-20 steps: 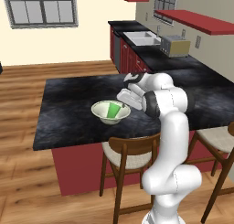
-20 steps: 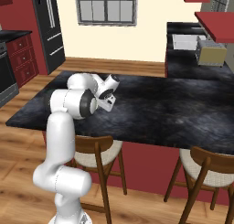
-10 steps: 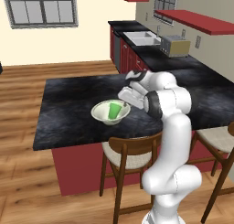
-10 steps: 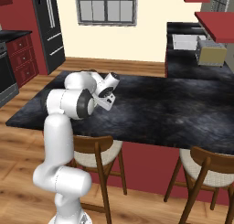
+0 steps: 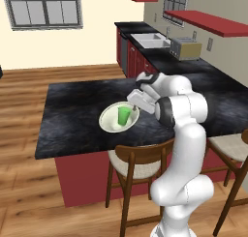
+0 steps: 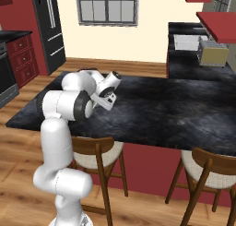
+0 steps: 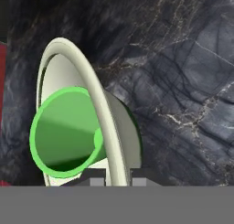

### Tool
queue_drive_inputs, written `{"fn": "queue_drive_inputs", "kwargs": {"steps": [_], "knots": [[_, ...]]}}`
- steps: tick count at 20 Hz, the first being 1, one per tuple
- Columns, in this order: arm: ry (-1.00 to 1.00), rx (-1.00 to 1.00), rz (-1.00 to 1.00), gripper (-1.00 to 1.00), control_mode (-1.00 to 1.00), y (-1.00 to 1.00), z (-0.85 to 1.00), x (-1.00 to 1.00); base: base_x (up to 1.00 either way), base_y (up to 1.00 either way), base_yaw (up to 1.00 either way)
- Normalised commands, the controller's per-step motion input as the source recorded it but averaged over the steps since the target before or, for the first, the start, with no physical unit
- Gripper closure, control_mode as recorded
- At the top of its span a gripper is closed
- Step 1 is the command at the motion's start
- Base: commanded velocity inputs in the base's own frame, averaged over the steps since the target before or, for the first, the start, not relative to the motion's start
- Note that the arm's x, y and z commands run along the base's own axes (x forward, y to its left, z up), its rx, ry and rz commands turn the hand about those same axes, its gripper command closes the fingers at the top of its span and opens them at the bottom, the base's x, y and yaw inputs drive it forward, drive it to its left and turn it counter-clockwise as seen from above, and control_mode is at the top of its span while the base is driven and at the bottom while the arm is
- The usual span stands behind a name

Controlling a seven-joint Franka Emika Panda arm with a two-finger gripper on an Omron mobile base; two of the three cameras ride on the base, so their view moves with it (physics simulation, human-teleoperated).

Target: Place the cup inside the bowl on the dining table and move the bowl to any counter.

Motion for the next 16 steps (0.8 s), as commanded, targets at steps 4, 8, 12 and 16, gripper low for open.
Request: {"fn": "queue_drive_inputs", "kwargs": {"steps": [4, 8, 12, 16], "knots": [[0.0, 0.1, 0.0, 1.0, -1.0, -0.07, 0.0, 0.0, 0.0, 0.0, 0.0], [0.03, 0.14, 0.0, 1.0, -1.0, -0.08, 0.0, 0.0, 0.0, 0.0, 0.0], [0.02, 0.13, 0.0, 1.0, -1.0, -0.07, 0.06, -0.05, 0.0, 0.0, 0.0], [0.01, 0.13, 0.0, 1.0, -1.0, -0.1, 0.27, -0.24, 0.0, 0.0, 0.0]]}}
